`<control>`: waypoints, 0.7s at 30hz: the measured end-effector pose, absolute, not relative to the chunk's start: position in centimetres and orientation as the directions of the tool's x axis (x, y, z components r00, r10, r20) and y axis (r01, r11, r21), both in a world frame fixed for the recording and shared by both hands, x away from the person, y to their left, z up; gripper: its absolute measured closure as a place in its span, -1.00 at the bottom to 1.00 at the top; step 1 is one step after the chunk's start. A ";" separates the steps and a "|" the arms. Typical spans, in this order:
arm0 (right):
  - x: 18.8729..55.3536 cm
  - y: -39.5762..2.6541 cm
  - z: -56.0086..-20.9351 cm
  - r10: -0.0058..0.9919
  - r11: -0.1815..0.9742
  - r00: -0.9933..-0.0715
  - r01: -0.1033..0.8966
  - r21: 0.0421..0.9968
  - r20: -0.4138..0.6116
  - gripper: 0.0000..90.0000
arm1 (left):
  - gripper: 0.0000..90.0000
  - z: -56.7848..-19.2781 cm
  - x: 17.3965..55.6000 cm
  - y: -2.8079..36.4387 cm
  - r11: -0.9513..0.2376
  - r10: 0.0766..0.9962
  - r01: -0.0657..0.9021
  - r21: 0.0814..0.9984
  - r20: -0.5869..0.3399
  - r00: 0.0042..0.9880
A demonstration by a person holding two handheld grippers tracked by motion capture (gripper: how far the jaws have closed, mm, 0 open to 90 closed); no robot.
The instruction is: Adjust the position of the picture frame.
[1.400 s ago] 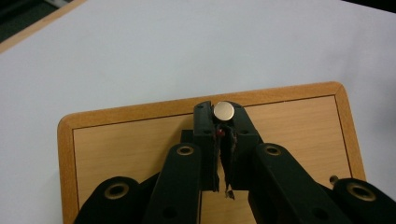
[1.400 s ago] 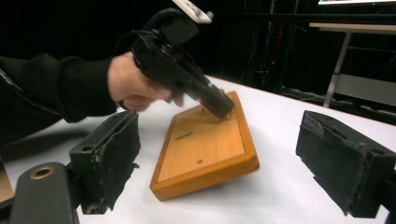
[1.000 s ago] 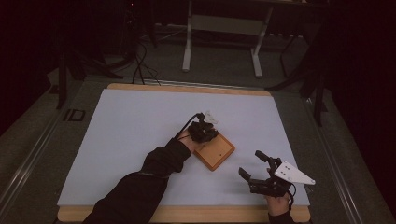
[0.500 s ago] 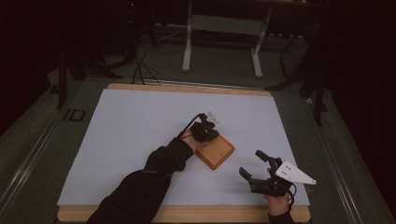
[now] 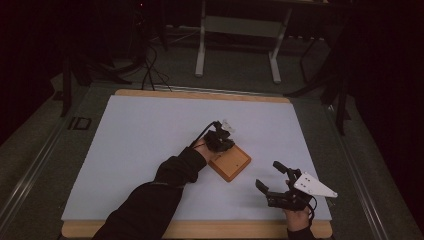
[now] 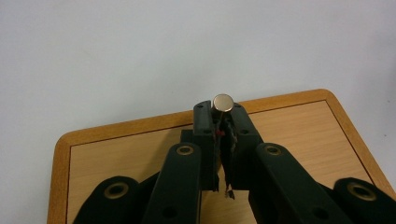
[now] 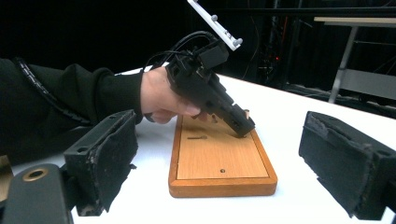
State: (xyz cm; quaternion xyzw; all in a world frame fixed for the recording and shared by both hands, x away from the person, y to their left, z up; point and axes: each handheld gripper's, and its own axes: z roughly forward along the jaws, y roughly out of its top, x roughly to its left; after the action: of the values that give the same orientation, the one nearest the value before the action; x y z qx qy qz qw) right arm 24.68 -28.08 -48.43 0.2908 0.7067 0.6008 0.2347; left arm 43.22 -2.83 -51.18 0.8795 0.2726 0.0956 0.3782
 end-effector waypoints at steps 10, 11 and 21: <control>24.6 -28.1 -48.4 0.694 0.115 -0.720 0.126 0.985 0.012 -0.76 | 0.70 -50.0 42.8 -1.8 -0.549 0.552 0.387 0.741 -0.026 0.833; 24.6 -28.1 -48.4 0.693 0.115 -0.721 0.128 0.985 0.012 -0.76 | 0.68 -49.9 42.8 -1.6 -0.552 0.548 0.384 0.740 -0.025 0.836; 24.6 -27.9 -48.5 0.692 0.118 -0.722 0.132 0.984 0.014 -0.76 | 0.91 -49.5 42.8 -0.5 -0.546 0.570 0.380 0.747 -0.001 0.822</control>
State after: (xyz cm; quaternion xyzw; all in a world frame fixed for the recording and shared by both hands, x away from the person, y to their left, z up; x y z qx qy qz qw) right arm 24.61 -27.89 -48.52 0.2902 0.7099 0.5974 0.2345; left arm 42.83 -0.47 -49.54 0.8707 0.2727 0.1220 0.3907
